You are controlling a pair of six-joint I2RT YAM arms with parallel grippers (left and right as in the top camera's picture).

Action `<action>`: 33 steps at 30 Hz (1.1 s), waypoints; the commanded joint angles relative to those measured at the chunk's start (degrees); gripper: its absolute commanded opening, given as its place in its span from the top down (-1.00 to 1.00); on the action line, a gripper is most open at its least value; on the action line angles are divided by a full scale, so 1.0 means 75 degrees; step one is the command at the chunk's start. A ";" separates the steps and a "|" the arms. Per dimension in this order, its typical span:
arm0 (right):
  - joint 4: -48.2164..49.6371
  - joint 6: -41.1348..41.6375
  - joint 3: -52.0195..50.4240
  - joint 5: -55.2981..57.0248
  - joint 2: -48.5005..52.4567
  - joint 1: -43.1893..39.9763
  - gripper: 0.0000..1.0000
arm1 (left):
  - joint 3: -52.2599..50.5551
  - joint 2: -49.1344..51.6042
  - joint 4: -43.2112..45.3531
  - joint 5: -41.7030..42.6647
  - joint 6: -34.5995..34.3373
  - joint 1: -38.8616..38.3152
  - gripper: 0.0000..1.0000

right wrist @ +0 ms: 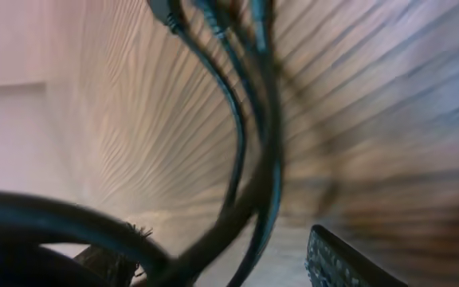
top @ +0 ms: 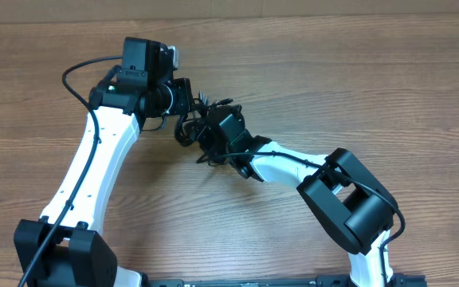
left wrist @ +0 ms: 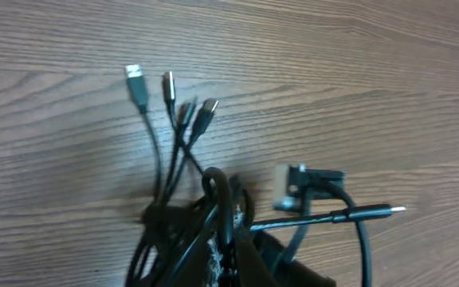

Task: Untangle cables

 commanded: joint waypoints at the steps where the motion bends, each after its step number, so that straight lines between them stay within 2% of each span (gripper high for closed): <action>1: -0.0230 -0.0580 -0.0032 0.1029 0.0055 -0.0035 -0.29 | 0.0157 -0.0755 0.0149 -0.0172 0.0539 -0.0015 0.92; 8: -0.0653 -0.1139 -0.0032 0.1772 0.0055 -0.0035 -0.30 | 0.0157 -0.2020 0.0172 -0.2419 0.0504 -0.0015 0.92; 13: -0.0714 -0.1145 -0.0032 0.1859 0.0055 -0.0035 -0.29 | 0.0160 -0.2457 0.0178 -0.3308 0.0507 -0.0015 0.92; 16: -0.0714 -0.1145 -0.0032 0.1851 0.0055 -0.0035 -0.30 | 0.0152 -0.2489 -0.0067 -0.3290 0.0527 -0.0015 0.92; 17: -0.0714 -0.1148 -0.0032 0.1830 0.0055 -0.0035 -0.30 | 0.0146 -0.2340 -0.0291 -0.3290 0.0667 -0.0009 0.87; 20: -0.0513 -0.1734 -0.0032 0.1381 0.0055 -0.0035 -0.28 | 0.0143 -0.1376 -0.0662 -0.3433 0.0857 0.0055 0.29; 21: -0.0388 -0.1953 -0.0029 0.1204 0.0055 -0.0035 -0.24 | 0.0146 -0.0947 -0.0688 -0.3383 0.0860 0.0102 0.14; 22: -0.0391 -0.1950 -0.0029 0.1177 0.0055 -0.0035 -0.24 | 0.0146 -0.0297 -0.0659 -0.2993 0.1145 0.0143 0.09; 25: -0.0391 -0.1950 -0.0029 0.1177 0.0055 -0.0035 -0.24 | 0.0146 0.0825 -0.0338 -0.2699 0.1853 0.0172 0.07; 28: -0.0393 -0.2107 -0.0029 0.1157 0.0055 -0.0035 -0.24 | 0.0146 0.1883 0.0463 -0.2672 0.1923 0.0399 0.11; 33: -0.0364 -0.2113 -0.0029 0.1160 0.0055 -0.0035 -0.24 | 0.0146 0.2920 0.1894 -0.2416 0.1999 0.0466 0.09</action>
